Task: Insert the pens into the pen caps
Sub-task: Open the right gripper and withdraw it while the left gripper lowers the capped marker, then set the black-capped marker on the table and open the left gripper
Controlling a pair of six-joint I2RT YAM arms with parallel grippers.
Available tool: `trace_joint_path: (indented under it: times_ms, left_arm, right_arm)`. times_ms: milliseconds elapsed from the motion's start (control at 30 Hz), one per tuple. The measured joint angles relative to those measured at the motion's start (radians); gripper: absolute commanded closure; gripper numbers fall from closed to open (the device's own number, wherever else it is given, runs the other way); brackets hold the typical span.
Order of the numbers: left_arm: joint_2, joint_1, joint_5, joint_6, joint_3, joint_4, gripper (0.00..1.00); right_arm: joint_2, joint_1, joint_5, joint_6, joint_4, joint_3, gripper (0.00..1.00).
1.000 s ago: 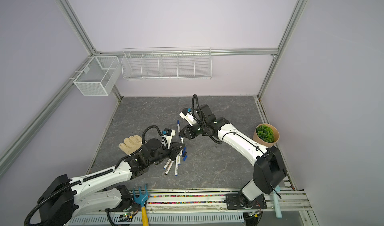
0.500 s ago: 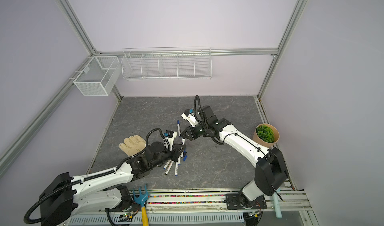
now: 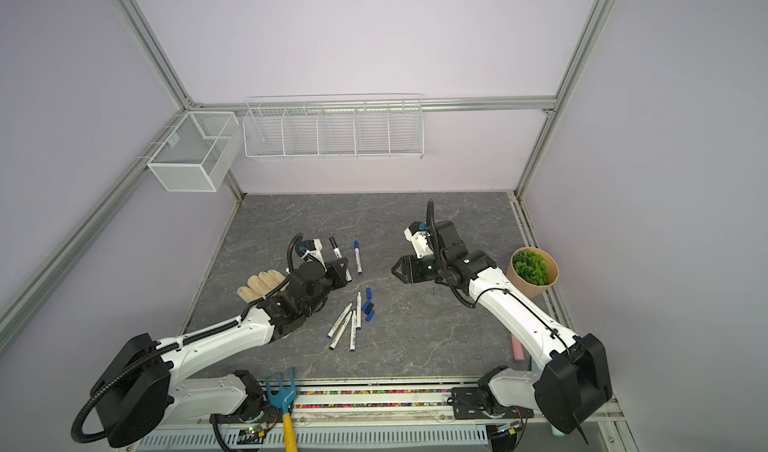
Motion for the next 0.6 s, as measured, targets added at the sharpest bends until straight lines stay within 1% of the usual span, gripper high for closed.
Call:
trace_joint_path:
  times_ms: [100, 267, 400, 500, 600]
  left_arm:
    - [0.066, 0.063, 0.043, 0.002, 0.053, -0.081, 1.0]
    - [0.246, 0.131, 0.118, 0.026, 0.19, -0.197, 1.0]
    - [0.395, 0.145, 0.144, 0.058, 0.326, -0.312, 0.99]
    - [0.498, 0.145, 0.152, 0.087, 0.426, -0.389, 0.96]
    - [0.565, 0.145, 0.152, 0.105, 0.487, -0.442, 0.9]
  right_arm:
    - [0.018, -0.009, 0.023, 0.017, -0.005, -0.007, 0.45]
    - [0.026, -0.009, 0.029, 0.024, -0.007, -0.007, 0.46]
    - [0.026, -0.009, 0.032, 0.023, -0.009, -0.007, 0.46]
    - [0.026, -0.009, 0.043, 0.023, -0.016, -0.007, 0.46]
    - [0.023, -0.01, 0.051, 0.023, -0.024, -0.007, 0.46]
